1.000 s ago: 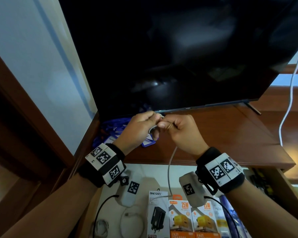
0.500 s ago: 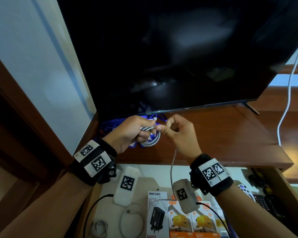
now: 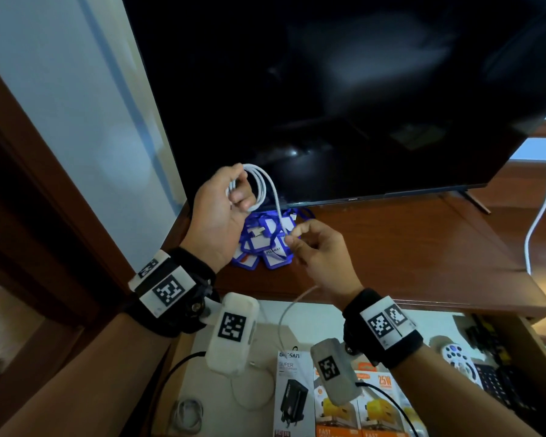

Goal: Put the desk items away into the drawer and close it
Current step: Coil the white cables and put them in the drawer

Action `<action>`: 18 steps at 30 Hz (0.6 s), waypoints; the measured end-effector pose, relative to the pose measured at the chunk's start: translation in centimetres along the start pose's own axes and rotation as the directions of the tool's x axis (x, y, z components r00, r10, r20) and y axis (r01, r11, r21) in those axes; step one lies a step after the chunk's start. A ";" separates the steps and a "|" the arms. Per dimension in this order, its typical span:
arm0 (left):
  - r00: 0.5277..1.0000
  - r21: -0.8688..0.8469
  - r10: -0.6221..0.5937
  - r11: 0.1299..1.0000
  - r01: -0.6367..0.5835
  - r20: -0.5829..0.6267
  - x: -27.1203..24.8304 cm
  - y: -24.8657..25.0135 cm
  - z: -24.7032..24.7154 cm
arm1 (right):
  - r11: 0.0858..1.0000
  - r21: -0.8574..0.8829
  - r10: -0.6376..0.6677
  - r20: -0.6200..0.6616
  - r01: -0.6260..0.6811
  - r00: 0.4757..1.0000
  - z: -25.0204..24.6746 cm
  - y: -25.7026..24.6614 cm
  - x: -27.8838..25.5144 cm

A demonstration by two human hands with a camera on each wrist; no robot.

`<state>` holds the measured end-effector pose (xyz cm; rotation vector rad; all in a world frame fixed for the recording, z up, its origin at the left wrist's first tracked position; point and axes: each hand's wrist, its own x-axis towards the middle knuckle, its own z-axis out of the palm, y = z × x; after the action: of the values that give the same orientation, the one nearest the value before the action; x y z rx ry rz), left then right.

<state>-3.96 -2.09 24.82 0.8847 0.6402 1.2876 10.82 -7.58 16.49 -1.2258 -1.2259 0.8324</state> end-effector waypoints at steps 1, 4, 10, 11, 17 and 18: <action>1.000 0.049 0.030 0.998 -0.029 -0.002 0.1 0.0 -0.1 | 0.996 -0.075 -0.052 0.022 0.054 0.998 0.3 -0.2 0.1; 0.995 0.242 0.096 0.965 -0.101 0.031 0.2 -0.1 -0.4 | 0.975 -0.173 -0.126 0.091 0.140 0.988 0.7 -1.0 0.3; 0.985 0.609 0.107 0.776 -0.167 0.133 -0.4 -1.2 -1.3 | 0.972 -0.141 -0.150 0.239 0.187 0.959 0.8 -2.6 0.5; 0.984 0.643 0.085 0.747 -0.168 0.158 -0.5 -1.4 -1.5 | 0.976 -0.111 -0.158 0.236 0.188 0.959 0.7 -2.9 0.5; 0.979 0.672 -0.088 0.738 -0.061 0.185 -0.9 -1.8 -2.2 | 0.960 -0.027 -0.274 0.144 0.280 0.951 0.3 -3.7 1.0; 0.974 0.653 -0.114 0.756 -0.043 0.196 -1.0 -1.8 -2.2 | 0.956 -0.004 -0.290 0.118 0.293 0.950 0.3 -3.6 1.1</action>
<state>-4.97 -2.75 22.03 1.5664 0.9459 0.8973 10.21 -7.23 20.22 -0.9912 -1.4731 0.6793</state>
